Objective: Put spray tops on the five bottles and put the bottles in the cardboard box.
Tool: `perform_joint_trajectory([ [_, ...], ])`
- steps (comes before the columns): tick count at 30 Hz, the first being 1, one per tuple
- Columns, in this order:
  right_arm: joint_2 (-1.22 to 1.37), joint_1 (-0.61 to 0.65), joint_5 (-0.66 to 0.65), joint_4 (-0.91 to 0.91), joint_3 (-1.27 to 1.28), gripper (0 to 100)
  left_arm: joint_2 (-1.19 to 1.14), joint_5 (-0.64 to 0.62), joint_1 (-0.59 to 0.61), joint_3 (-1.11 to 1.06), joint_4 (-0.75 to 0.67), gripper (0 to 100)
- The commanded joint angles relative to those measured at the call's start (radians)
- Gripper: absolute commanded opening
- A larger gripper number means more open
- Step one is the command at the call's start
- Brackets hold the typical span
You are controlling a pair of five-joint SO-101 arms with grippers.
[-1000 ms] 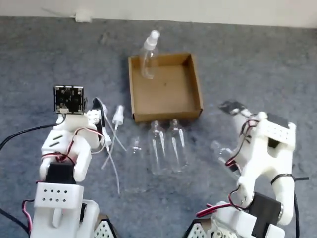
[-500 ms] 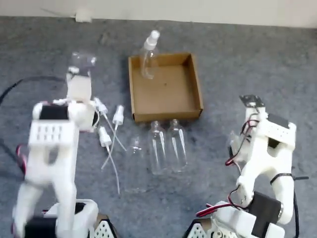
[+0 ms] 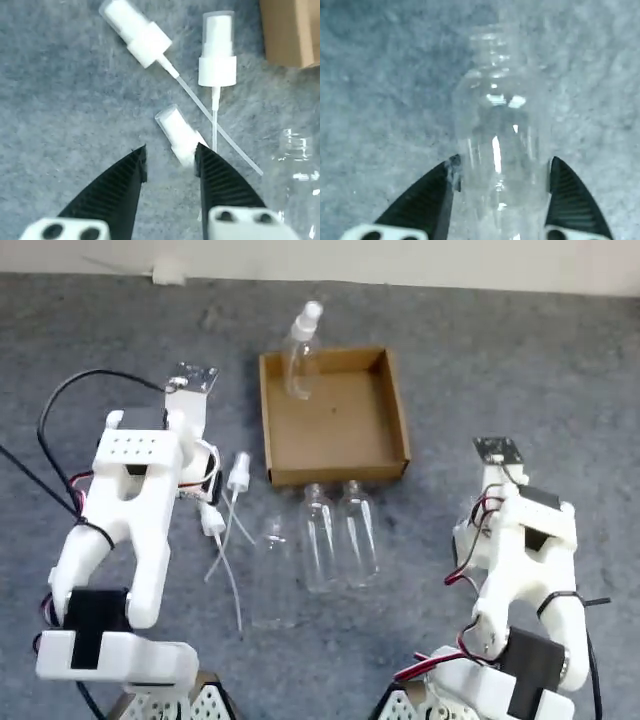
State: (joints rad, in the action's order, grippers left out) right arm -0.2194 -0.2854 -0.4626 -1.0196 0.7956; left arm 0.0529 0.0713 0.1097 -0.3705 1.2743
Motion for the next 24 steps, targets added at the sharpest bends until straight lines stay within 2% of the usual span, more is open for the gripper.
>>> perform_joint_trajectory([
  [1, -0.005, 0.012, 0.012, 0.039, 0.012, 21.8, 0.002, -0.066, -0.027, -0.041, -0.074, 14],
  [10, -0.016, 0.008, 0.014, 0.033, 0.018, 21.7, 0.002, -0.072, -0.024, -0.234, -0.334, 14],
  [18, -0.016, -0.047, 0.015, 0.031, 0.018, 21.7, 0.002, -0.064, 0.021, -0.285, -0.345, 13],
  [21, -0.016, -0.062, 0.015, 0.031, 0.018, 21.7, 0.002, -0.052, 0.039, -0.285, -0.342, 7],
  [24, -0.016, -0.062, 0.015, 0.031, 0.018, 21.7, 0.008, 0.011, 0.039, -0.277, -0.347, 1],
])
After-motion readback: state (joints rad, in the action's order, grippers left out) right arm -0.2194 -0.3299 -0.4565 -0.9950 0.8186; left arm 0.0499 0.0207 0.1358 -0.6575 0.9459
